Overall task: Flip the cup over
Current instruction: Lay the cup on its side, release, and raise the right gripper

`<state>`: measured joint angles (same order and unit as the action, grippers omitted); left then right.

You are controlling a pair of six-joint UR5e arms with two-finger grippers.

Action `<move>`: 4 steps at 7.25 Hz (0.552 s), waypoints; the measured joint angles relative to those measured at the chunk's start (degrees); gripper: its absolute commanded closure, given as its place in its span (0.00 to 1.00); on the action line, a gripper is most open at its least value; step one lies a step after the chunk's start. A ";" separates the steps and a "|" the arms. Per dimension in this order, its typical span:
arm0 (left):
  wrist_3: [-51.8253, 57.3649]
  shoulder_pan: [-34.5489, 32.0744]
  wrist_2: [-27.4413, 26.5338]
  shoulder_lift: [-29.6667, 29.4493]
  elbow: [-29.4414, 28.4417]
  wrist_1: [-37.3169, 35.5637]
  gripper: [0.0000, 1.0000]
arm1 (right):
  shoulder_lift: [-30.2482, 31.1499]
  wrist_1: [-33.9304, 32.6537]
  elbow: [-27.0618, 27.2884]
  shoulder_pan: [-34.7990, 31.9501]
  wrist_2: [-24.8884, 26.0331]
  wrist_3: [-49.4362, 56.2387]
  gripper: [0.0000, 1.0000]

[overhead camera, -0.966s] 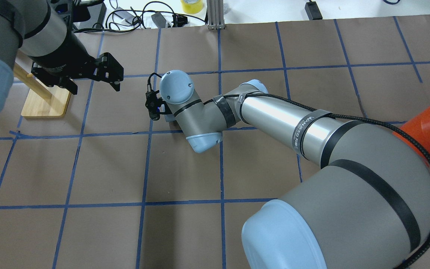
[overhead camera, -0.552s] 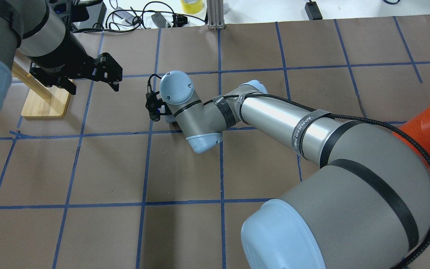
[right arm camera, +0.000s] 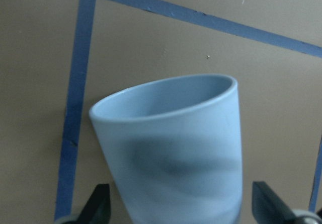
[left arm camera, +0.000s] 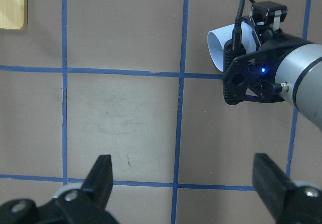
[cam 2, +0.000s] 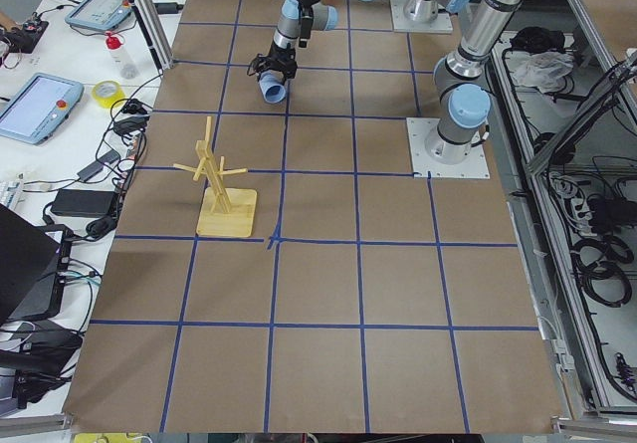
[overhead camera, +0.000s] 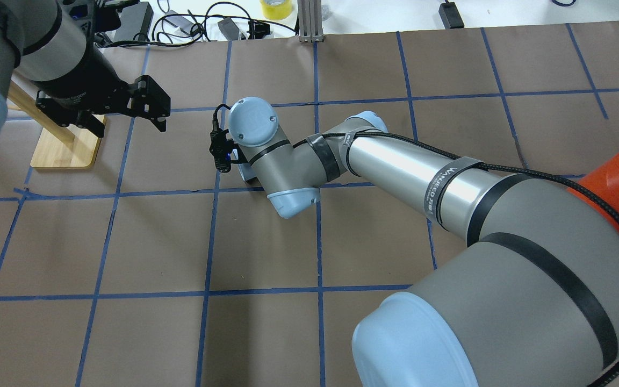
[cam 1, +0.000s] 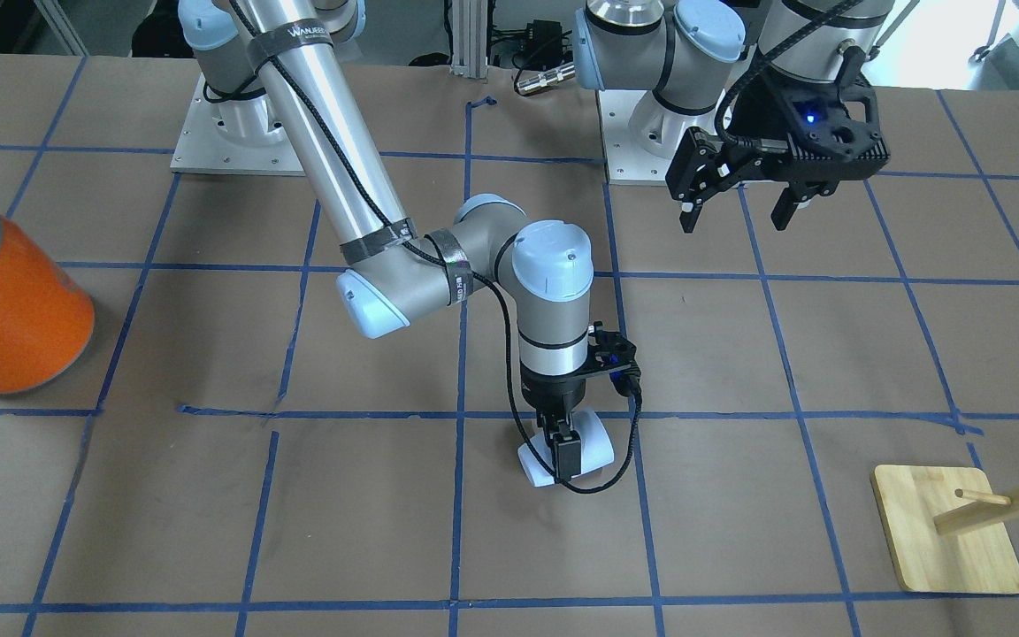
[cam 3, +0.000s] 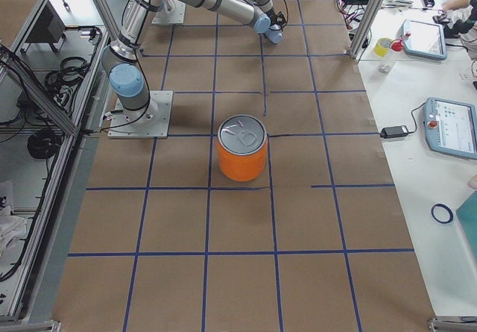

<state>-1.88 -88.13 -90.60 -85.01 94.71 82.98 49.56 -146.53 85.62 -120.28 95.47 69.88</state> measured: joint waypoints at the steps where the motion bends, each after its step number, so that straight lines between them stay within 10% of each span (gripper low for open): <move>1: 0.19 0.07 0.07 -0.02 0.01 0.16 0.00 | 1.89 2.71 -0.06 1.13 0.51 -0.50 0.01; 4: 2.18 0.60 0.80 -0.60 -0.20 0.55 0.00 | 8.36 10.47 0.16 6.44 1.18 -12.04 0.00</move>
<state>0.30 -87.53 -89.80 -85.61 94.51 83.53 57.92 -136.05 85.78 -113.84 96.65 57.83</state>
